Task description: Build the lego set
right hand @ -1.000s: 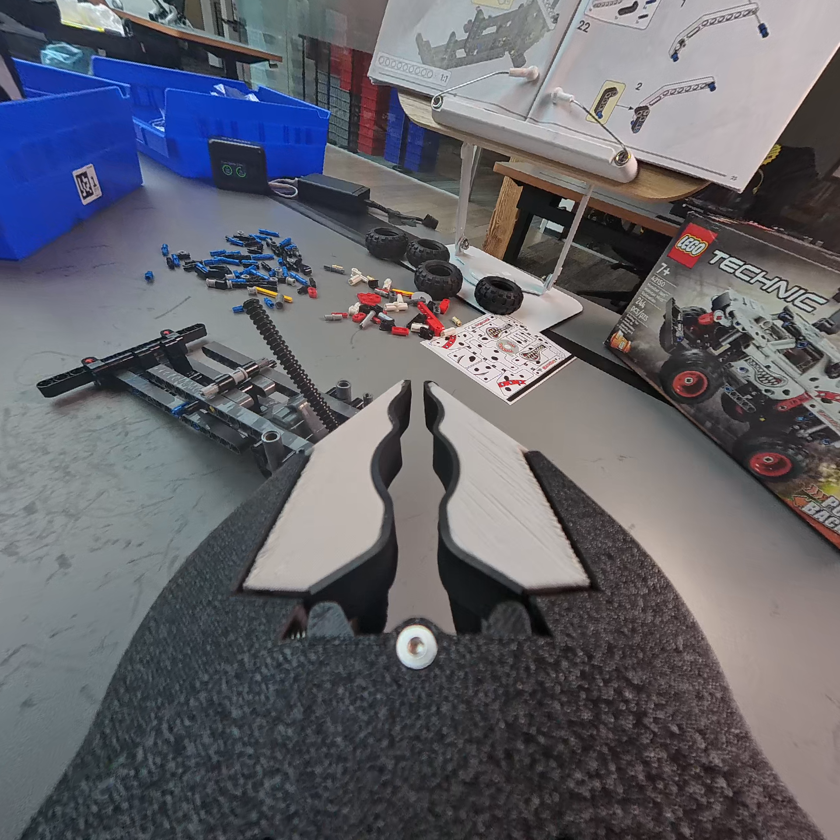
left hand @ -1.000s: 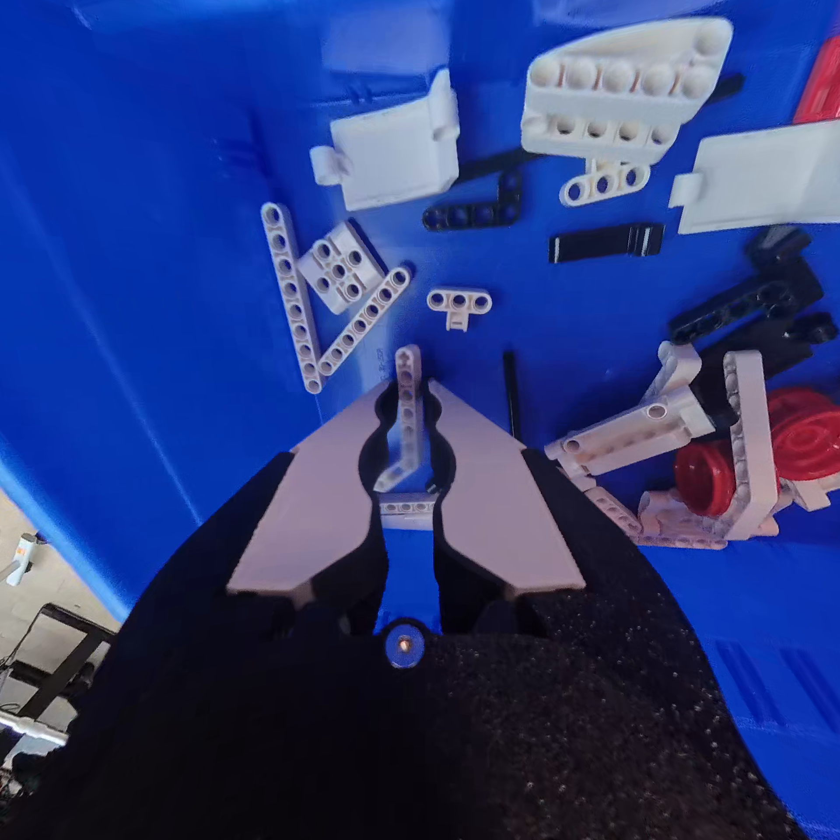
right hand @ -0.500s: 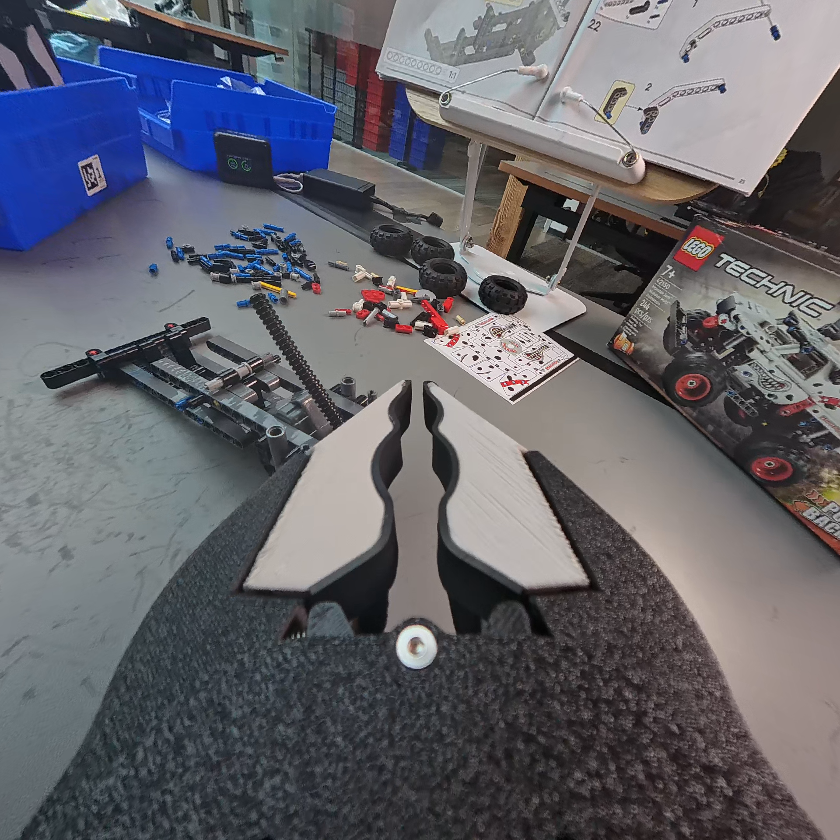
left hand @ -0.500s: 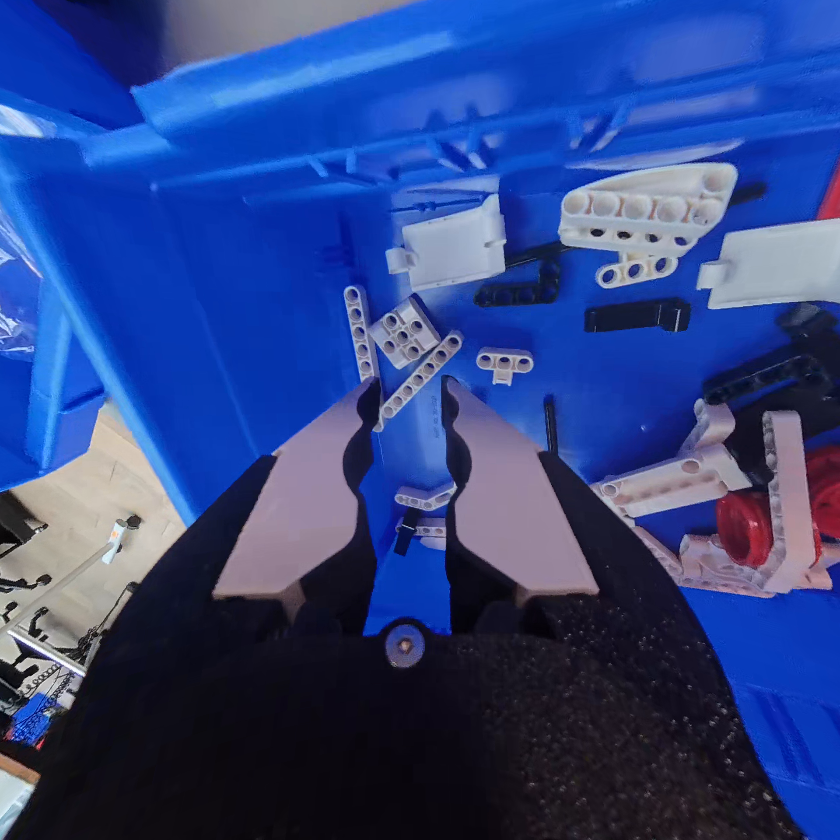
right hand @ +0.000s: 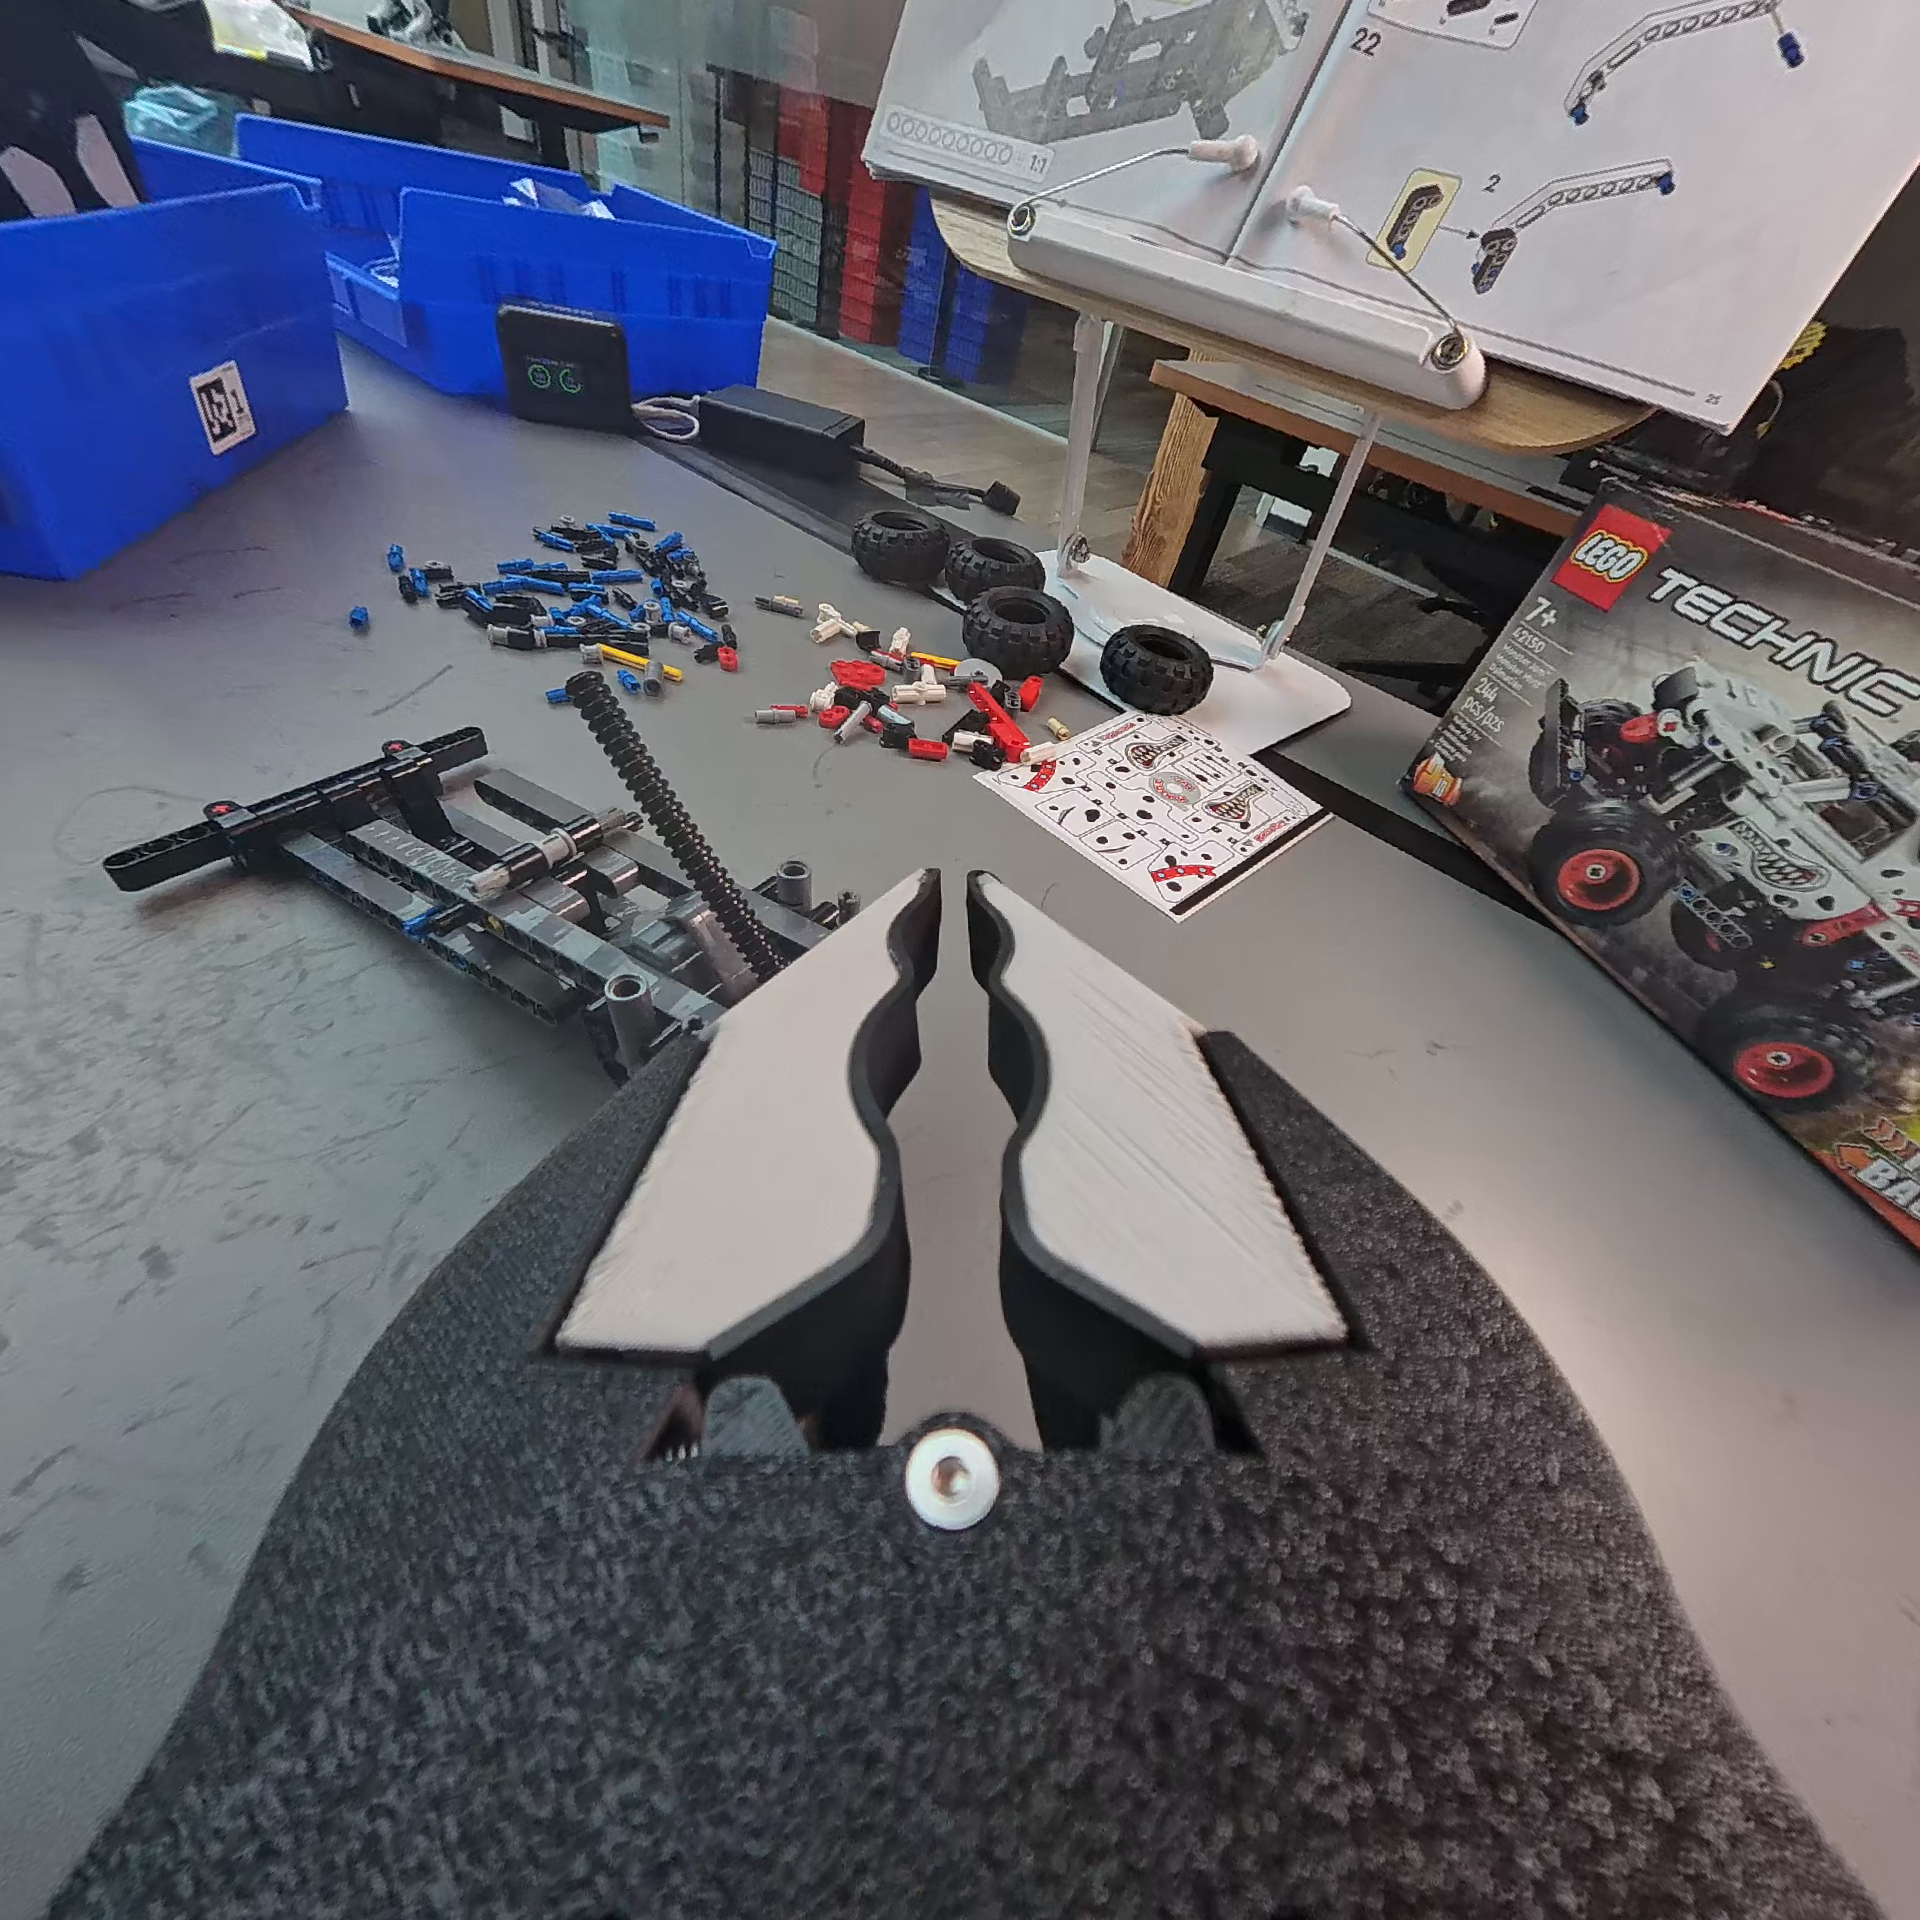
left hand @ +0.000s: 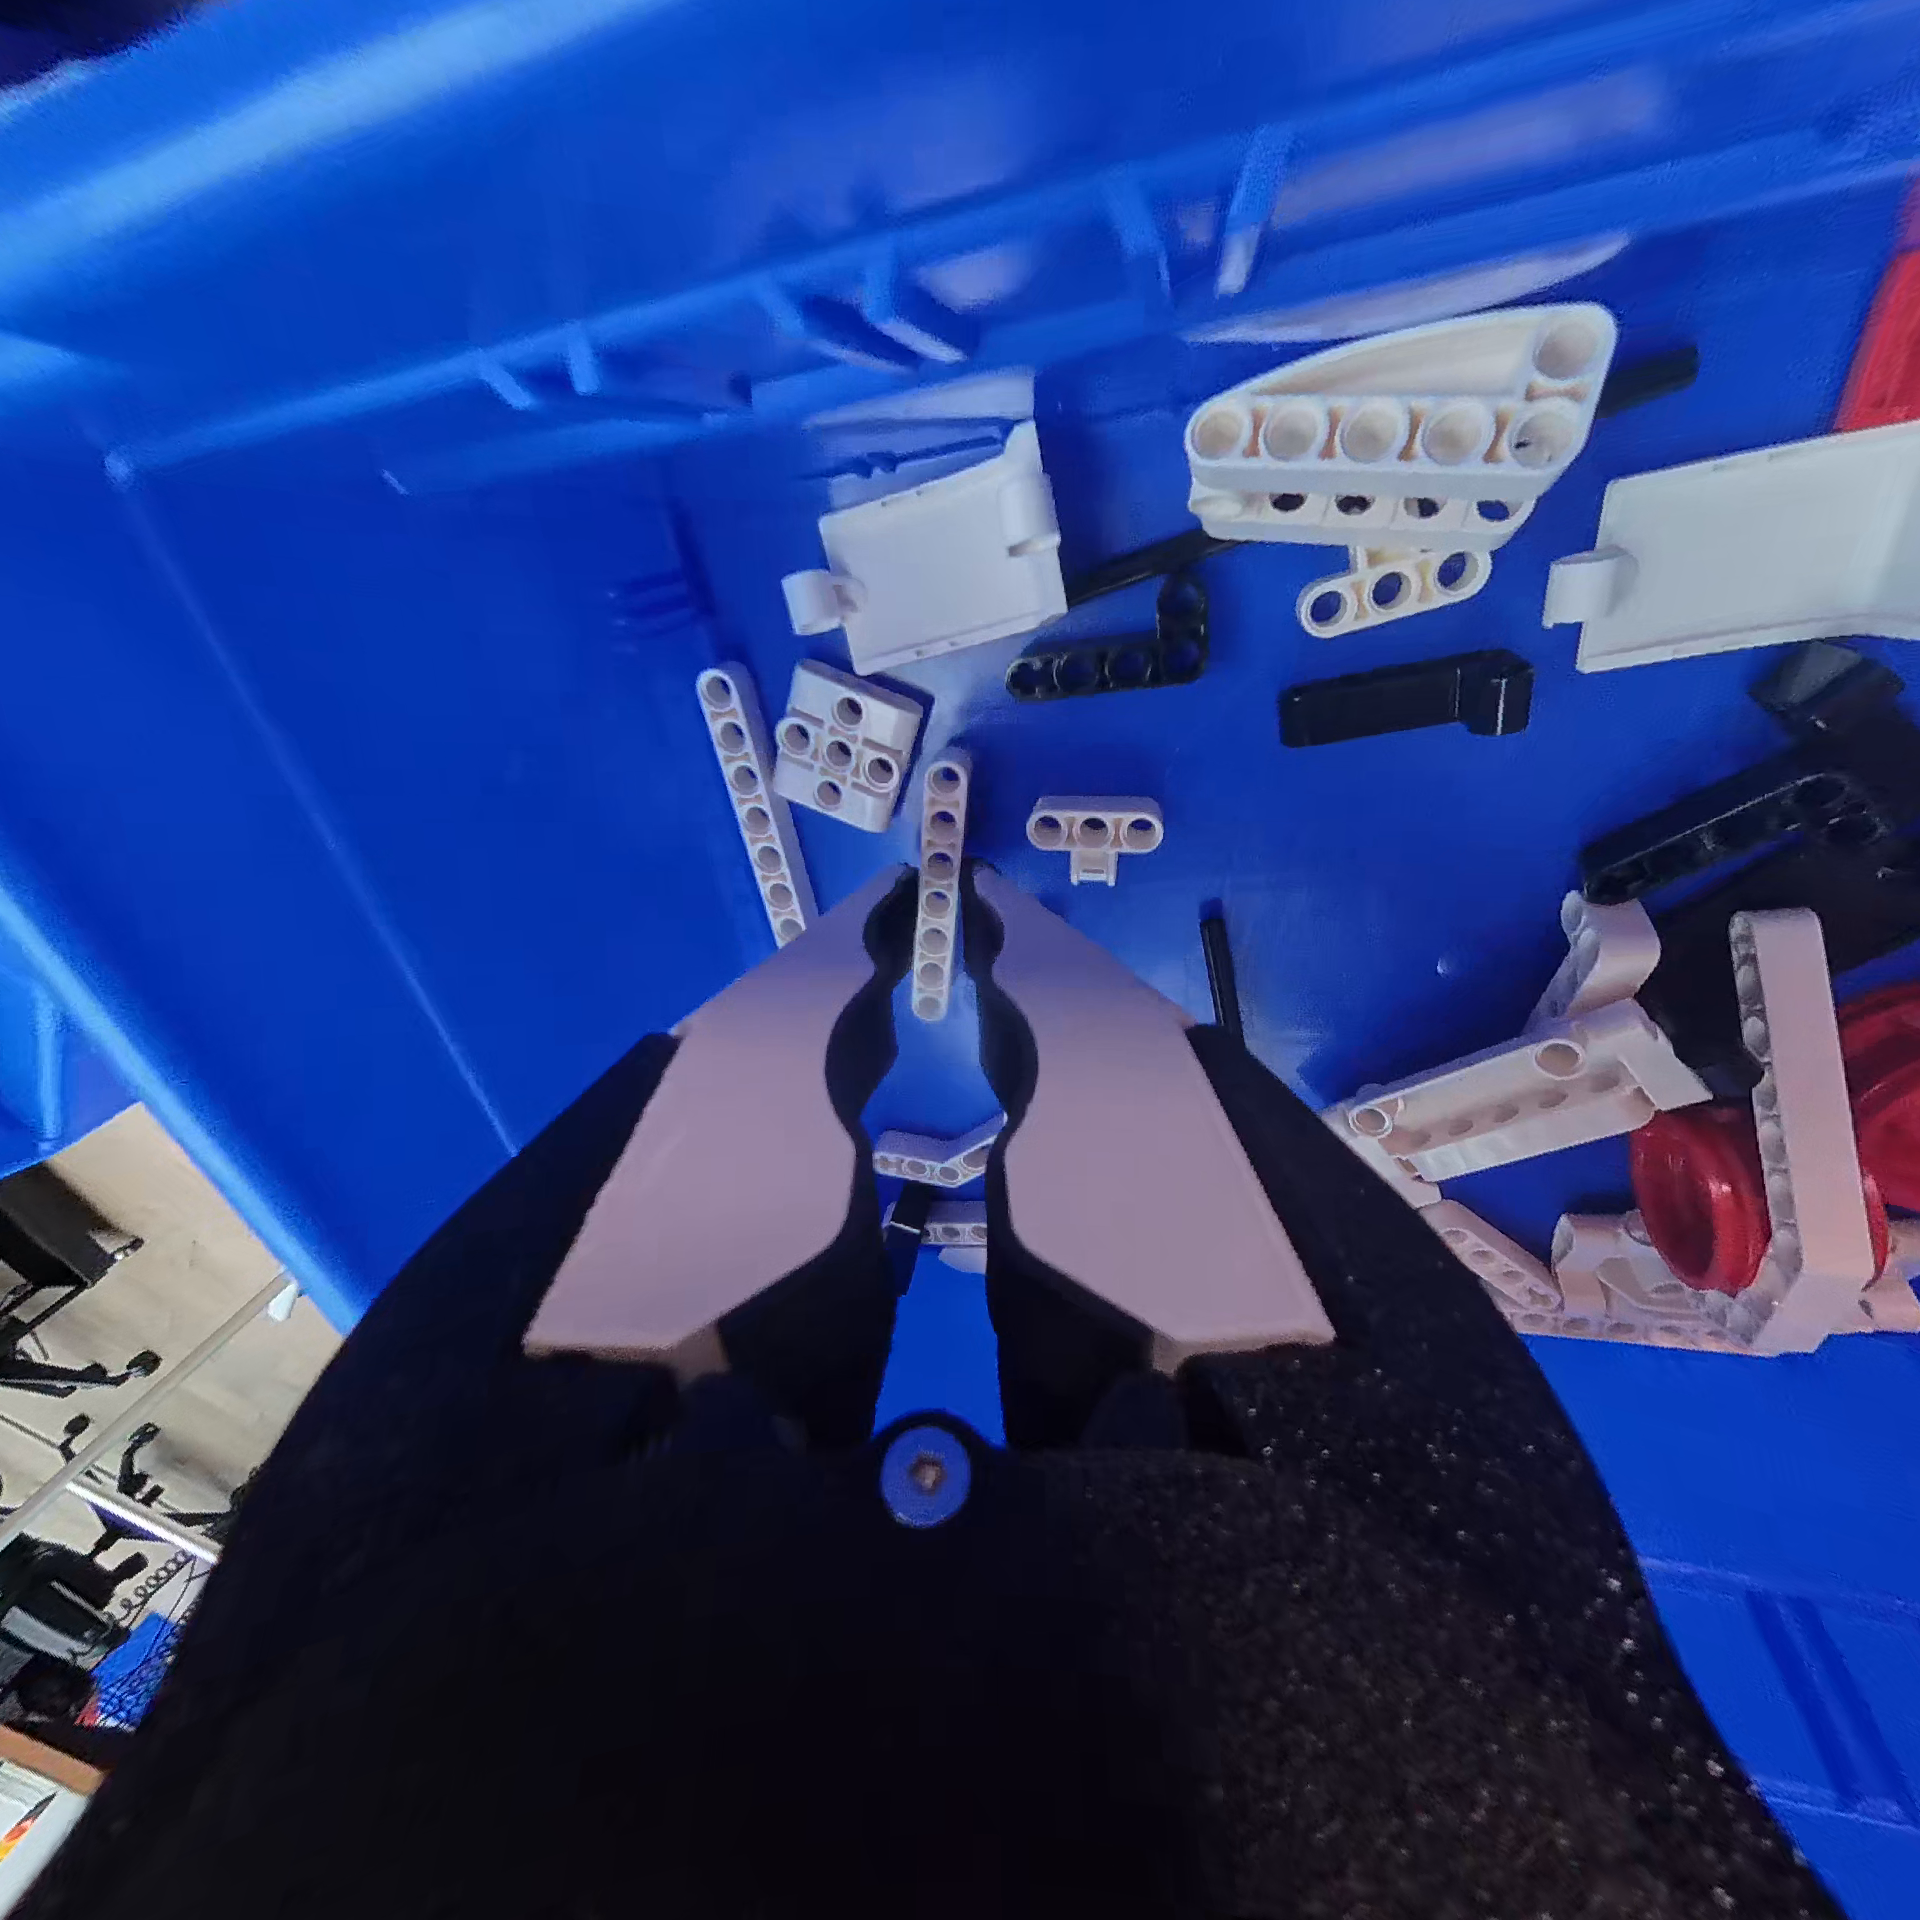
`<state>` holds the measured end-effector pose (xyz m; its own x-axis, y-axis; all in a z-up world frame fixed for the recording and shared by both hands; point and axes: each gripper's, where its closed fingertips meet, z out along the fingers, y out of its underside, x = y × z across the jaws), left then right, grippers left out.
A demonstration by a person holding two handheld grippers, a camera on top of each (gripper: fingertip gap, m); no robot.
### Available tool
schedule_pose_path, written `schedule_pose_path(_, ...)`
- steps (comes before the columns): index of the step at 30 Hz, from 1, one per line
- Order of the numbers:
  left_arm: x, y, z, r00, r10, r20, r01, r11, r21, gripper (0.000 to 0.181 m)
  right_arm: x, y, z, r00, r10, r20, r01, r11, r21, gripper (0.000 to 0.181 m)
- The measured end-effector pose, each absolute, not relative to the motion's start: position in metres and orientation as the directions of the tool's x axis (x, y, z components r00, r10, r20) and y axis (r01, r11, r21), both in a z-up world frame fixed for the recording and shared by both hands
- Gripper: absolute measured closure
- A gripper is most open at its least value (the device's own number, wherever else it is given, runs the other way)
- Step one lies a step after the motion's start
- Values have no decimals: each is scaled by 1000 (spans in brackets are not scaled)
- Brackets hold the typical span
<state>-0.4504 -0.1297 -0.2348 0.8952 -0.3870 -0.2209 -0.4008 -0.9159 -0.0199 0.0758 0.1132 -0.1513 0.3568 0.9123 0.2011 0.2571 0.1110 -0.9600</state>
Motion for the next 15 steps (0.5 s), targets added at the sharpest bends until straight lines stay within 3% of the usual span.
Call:
schedule_pose_path(4,-445,-128,-209,867,-388,-312,-421,-906,-43,171,75,111,-151,348,915,207,256,119,-959,177)
schedule_pose_path(6,-442,-120,-175,821,-352,-450,-429,-900,-78,172,74,108,-151,330,922,204,254,122,-960,174)
schedule_pose_path(9,-416,-105,-112,720,-267,-640,-481,-857,-184,172,71,101,-150,288,940,184,254,111,-961,146)
schedule_pose_path(12,-323,-91,-87,795,-294,-531,-539,-744,-395,172,64,88,-150,196,965,174,263,119,-957,117)
schedule_pose_path(15,-211,-90,-95,812,-470,-345,-583,-629,-514,172,57,77,-157,97,976,193,324,153,-934,98)
